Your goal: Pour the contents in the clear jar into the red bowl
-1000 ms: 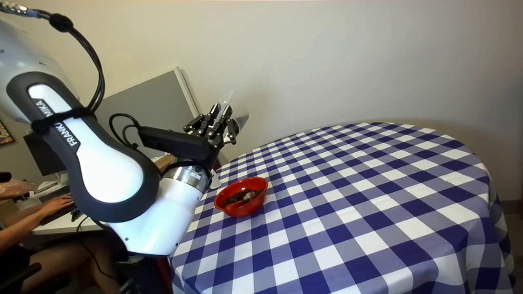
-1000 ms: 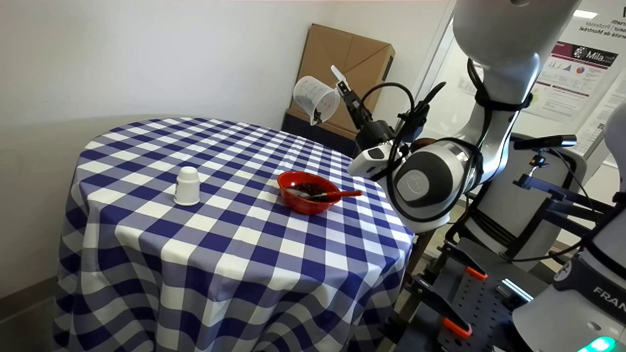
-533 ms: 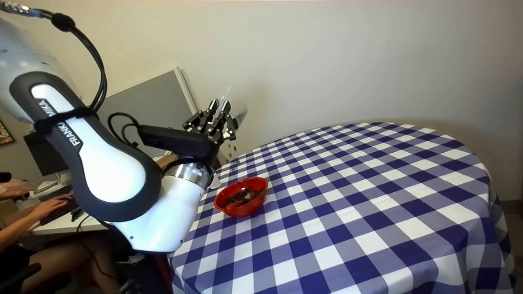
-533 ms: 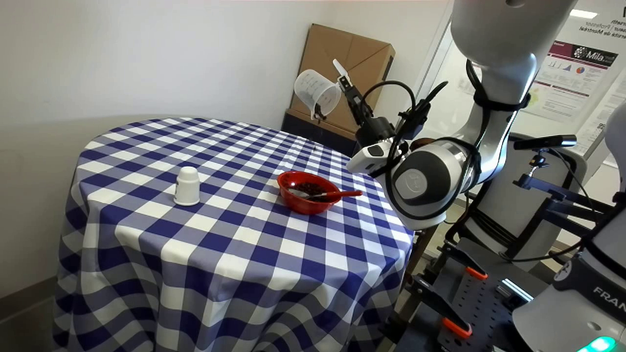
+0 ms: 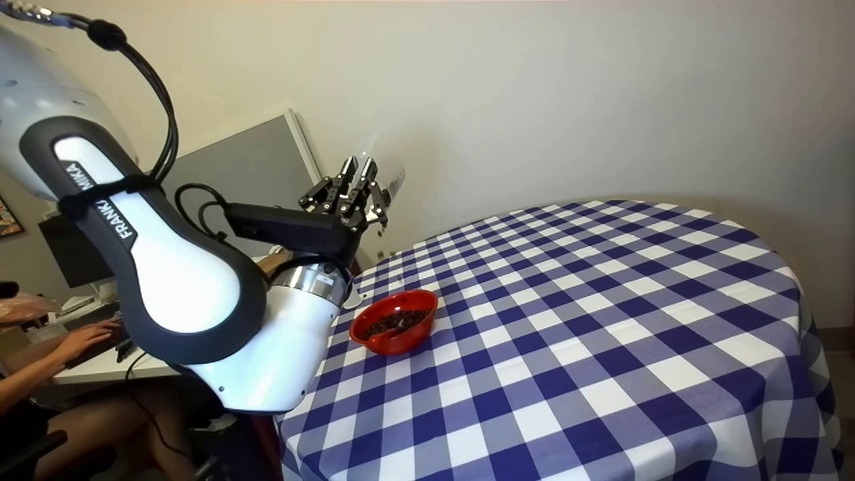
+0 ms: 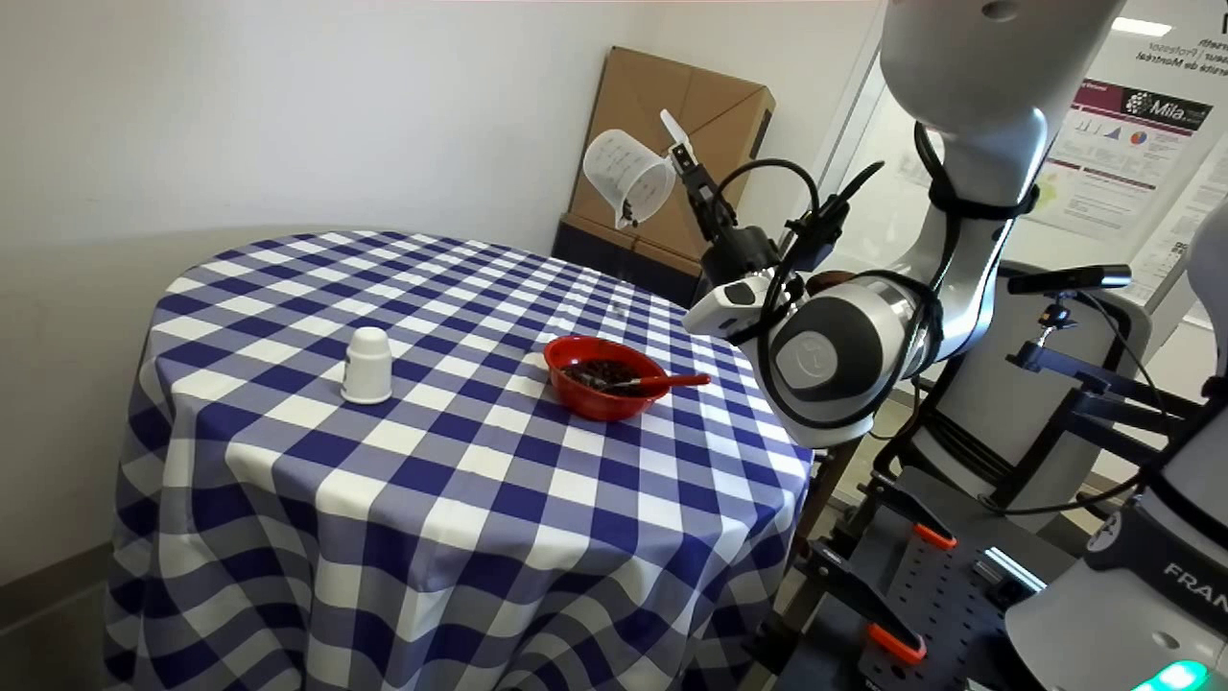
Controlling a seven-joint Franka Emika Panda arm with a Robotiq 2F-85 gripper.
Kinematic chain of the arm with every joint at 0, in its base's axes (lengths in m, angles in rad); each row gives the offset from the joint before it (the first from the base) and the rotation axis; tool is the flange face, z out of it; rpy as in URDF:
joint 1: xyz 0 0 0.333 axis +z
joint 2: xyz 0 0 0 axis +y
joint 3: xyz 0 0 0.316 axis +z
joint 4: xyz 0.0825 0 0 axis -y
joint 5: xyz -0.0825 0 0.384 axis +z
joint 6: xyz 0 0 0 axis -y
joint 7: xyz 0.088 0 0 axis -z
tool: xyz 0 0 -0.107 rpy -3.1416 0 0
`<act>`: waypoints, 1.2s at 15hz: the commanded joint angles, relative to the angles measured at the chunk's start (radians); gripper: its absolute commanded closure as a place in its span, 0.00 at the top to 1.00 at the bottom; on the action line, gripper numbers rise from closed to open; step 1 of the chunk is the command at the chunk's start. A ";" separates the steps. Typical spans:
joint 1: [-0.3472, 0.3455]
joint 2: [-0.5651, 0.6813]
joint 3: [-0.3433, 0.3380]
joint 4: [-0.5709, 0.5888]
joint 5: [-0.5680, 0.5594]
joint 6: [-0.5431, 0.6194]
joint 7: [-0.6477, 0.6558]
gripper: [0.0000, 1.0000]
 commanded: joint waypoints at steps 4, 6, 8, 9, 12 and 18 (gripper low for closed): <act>-0.009 0.026 0.003 0.008 0.000 -0.037 0.021 0.12; -0.007 0.027 0.003 0.008 0.000 -0.037 0.021 0.12; -0.004 0.029 0.004 0.008 0.000 -0.040 0.022 0.12; -0.002 0.031 0.004 0.008 0.000 -0.042 0.023 0.12; 0.002 0.036 0.005 0.010 0.000 -0.057 0.024 0.12; 0.007 0.050 0.008 0.013 0.000 -0.083 0.024 0.12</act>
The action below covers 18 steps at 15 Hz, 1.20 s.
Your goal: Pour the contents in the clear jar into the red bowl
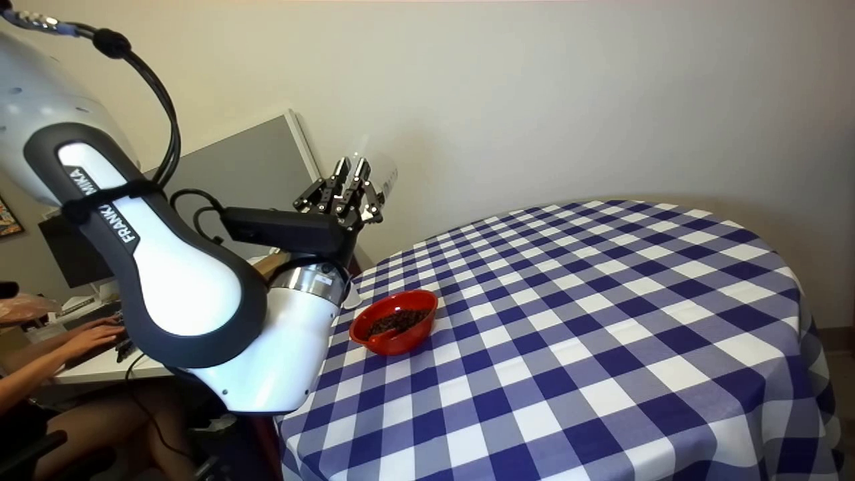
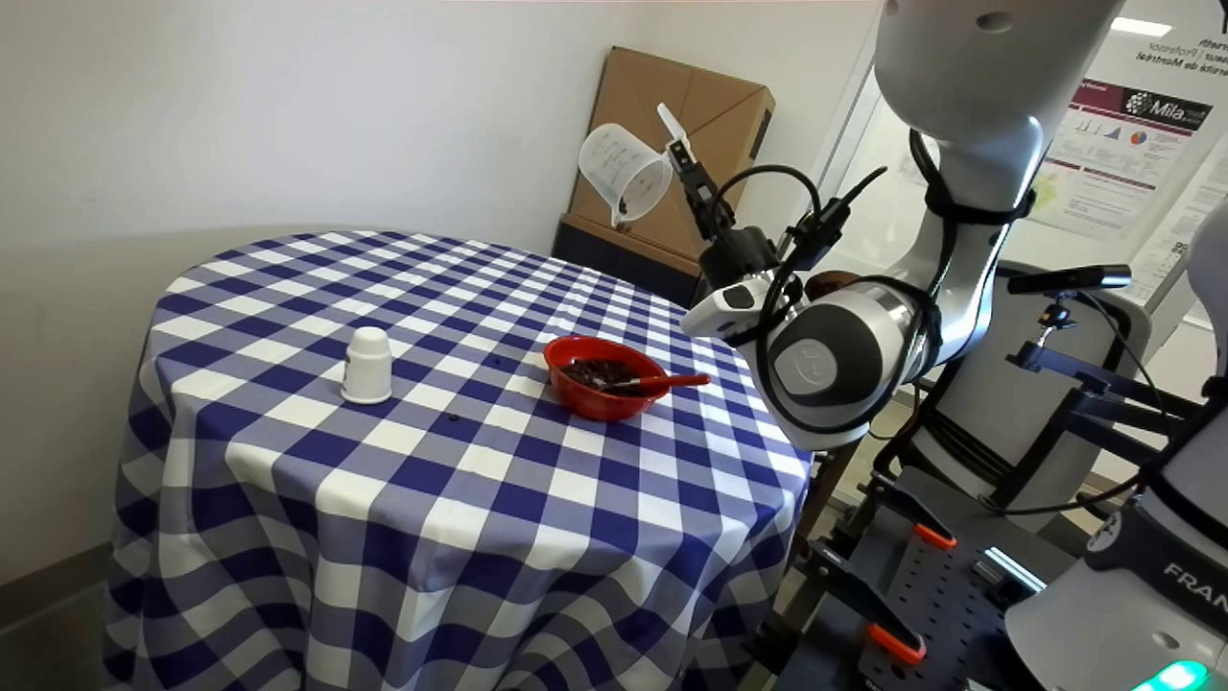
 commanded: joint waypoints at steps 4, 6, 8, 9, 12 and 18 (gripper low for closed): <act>0.004 0.036 -0.002 0.013 0.000 -0.050 0.026 0.12; 0.004 0.037 -0.002 0.017 0.000 -0.054 0.026 0.12; 0.003 0.039 -0.002 0.021 0.000 -0.062 0.027 0.12; 0.001 0.039 -0.002 0.023 0.000 -0.068 0.028 0.12; -0.004 0.035 0.001 0.031 0.000 -0.079 0.023 0.12; -0.012 0.038 0.004 0.038 0.002 -0.090 0.022 0.12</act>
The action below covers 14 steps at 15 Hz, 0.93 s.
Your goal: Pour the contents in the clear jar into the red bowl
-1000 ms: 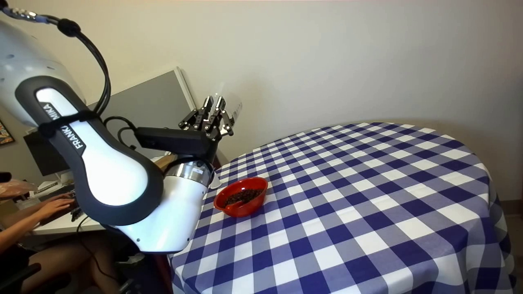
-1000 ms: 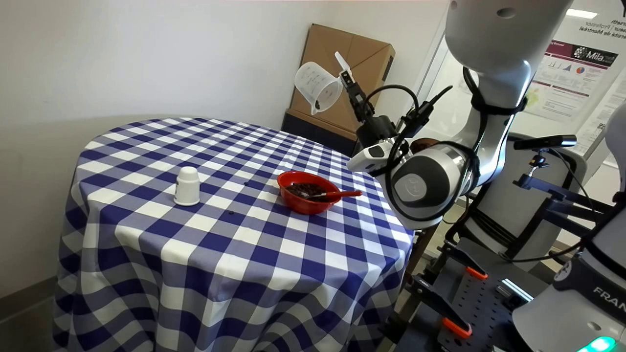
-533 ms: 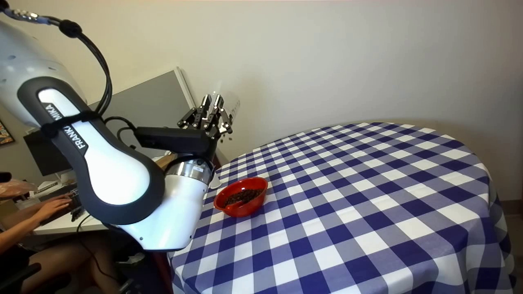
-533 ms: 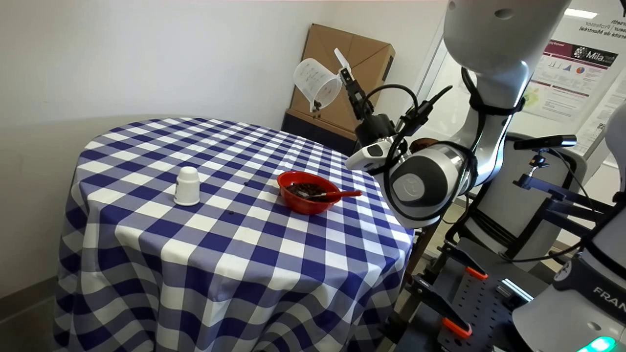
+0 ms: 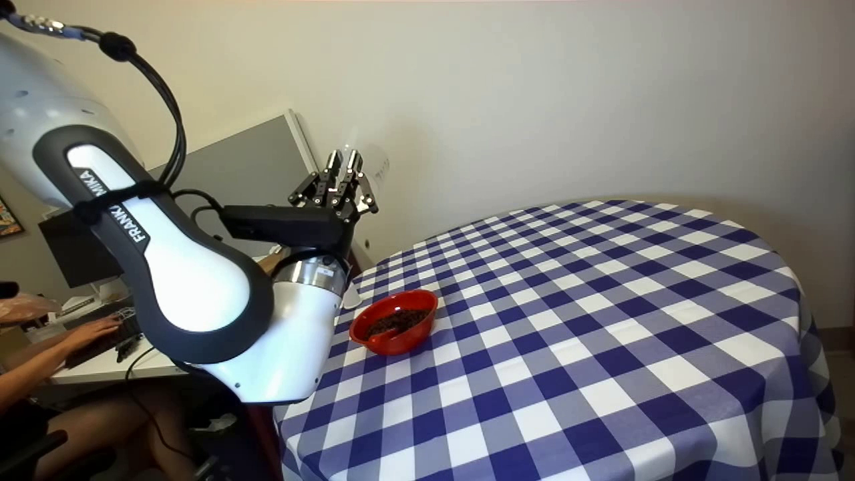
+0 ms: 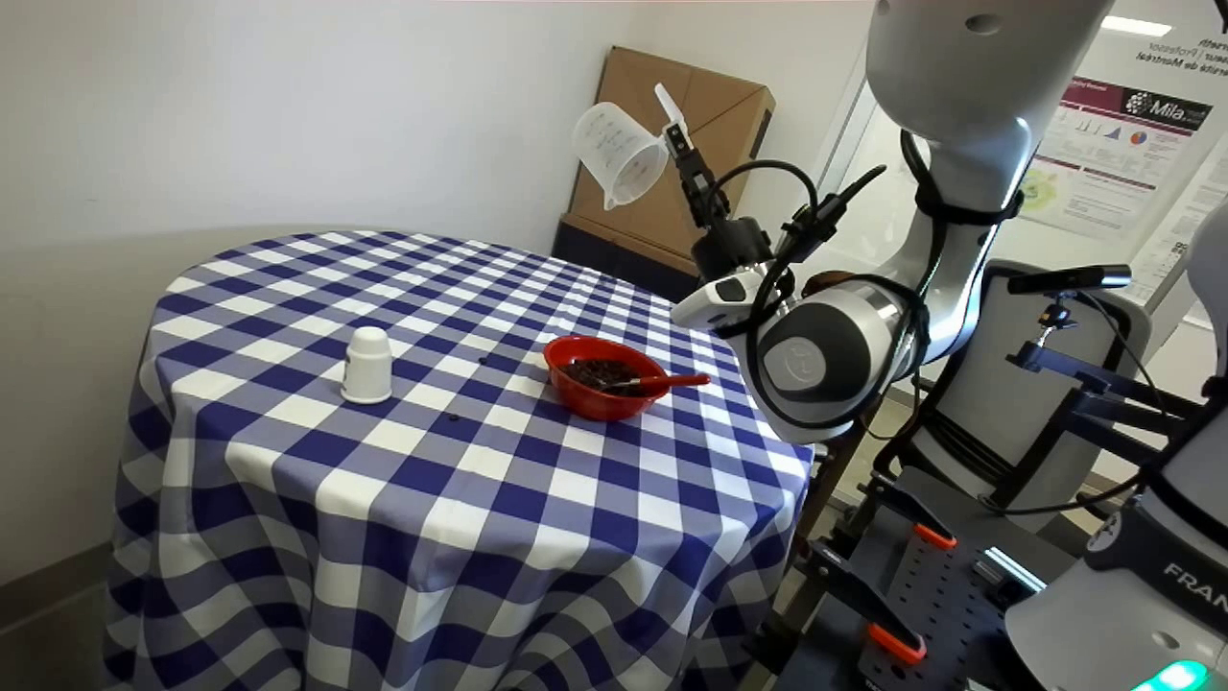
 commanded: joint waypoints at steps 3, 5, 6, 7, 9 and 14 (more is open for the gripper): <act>-0.015 0.013 0.006 0.011 0.009 0.001 0.002 0.12; -0.031 -0.026 0.022 0.008 0.017 0.092 0.000 0.11; -0.039 -0.035 0.027 0.010 0.017 0.136 0.004 0.12; -0.046 -0.049 0.030 0.011 0.013 0.189 0.009 0.12; -0.055 -0.074 0.030 0.016 0.010 0.293 0.002 0.12; -0.109 -0.130 0.053 0.057 0.035 0.468 -0.028 0.12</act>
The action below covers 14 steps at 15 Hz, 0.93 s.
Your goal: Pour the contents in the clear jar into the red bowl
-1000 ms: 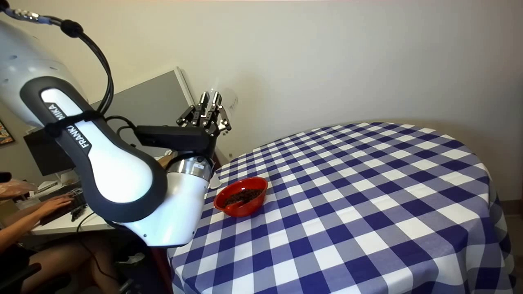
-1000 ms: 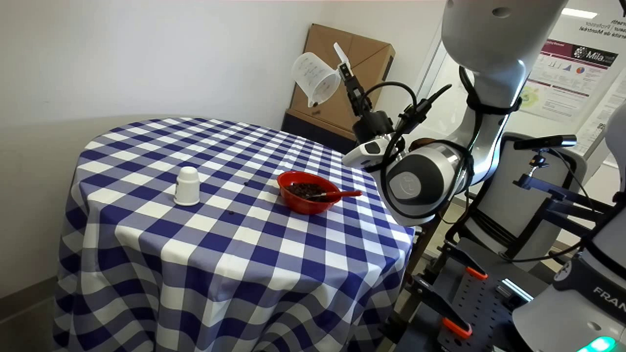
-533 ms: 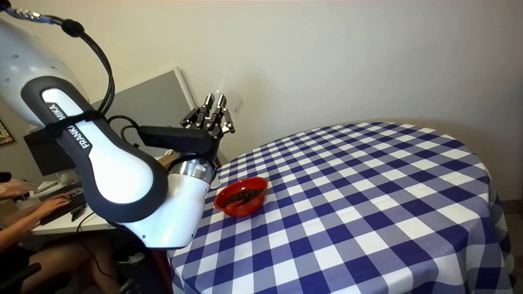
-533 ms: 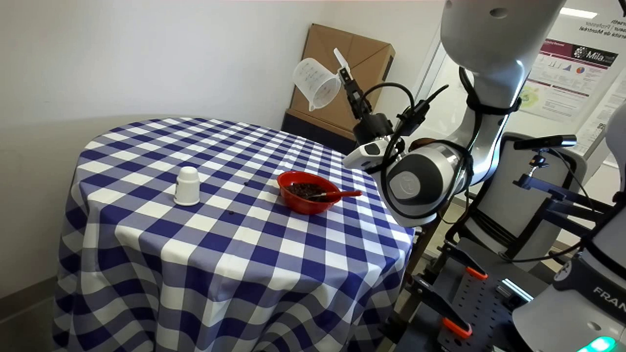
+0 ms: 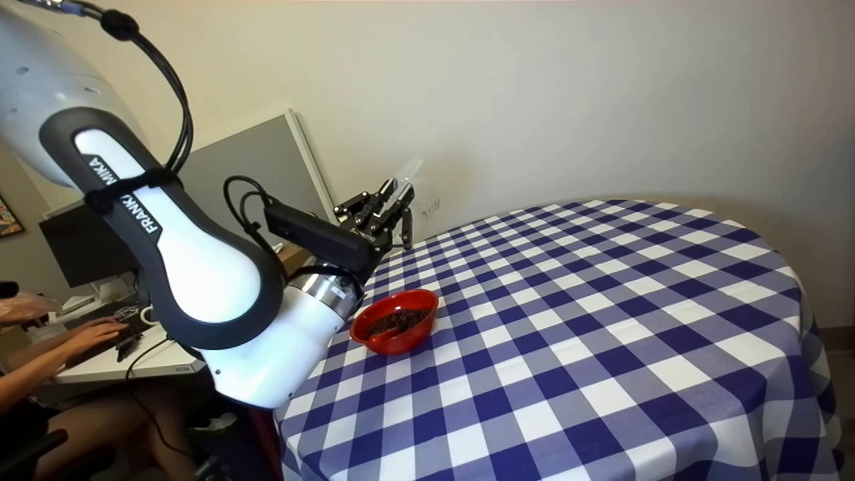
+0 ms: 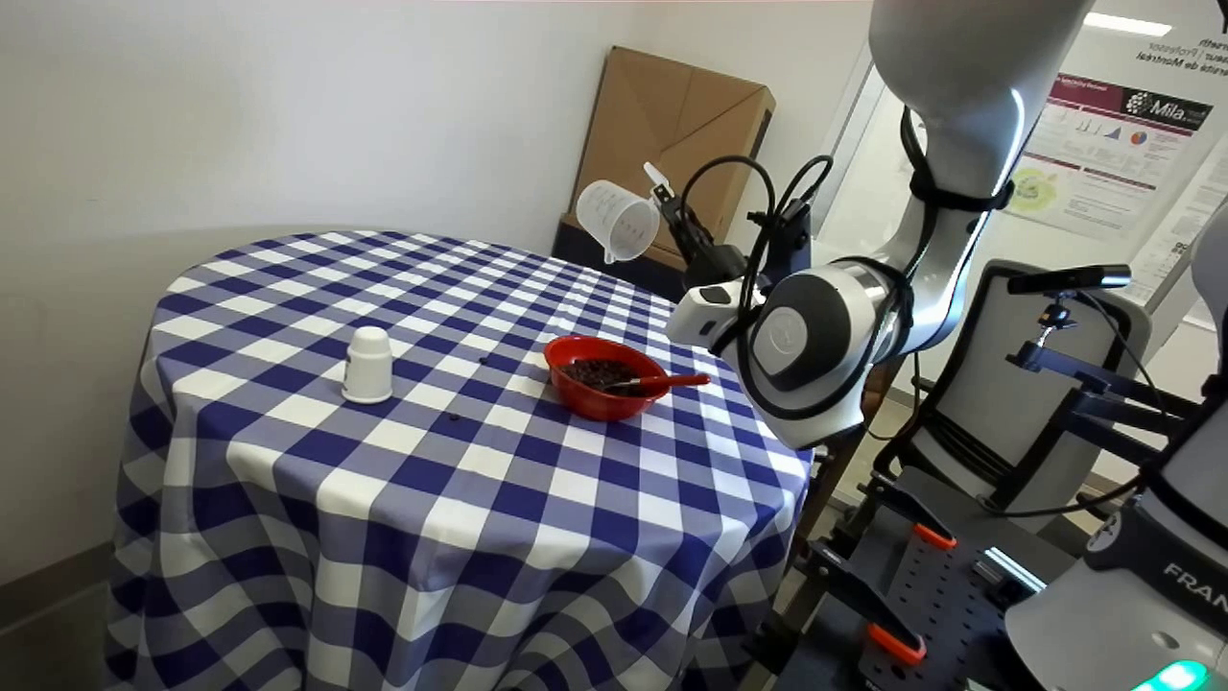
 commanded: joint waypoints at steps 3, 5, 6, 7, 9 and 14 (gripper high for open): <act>-0.167 -0.142 0.116 0.062 0.062 0.215 -0.088 0.12; -0.420 -0.232 0.321 0.086 0.040 0.242 -0.197 0.12; -0.488 -0.247 0.385 0.102 0.061 0.271 -0.225 0.12; -0.556 -0.261 0.452 0.122 0.091 0.299 -0.256 0.12; -0.648 -0.275 0.536 0.160 0.173 0.365 -0.302 0.12; -0.774 -0.308 0.656 0.247 0.425 0.538 -0.429 0.11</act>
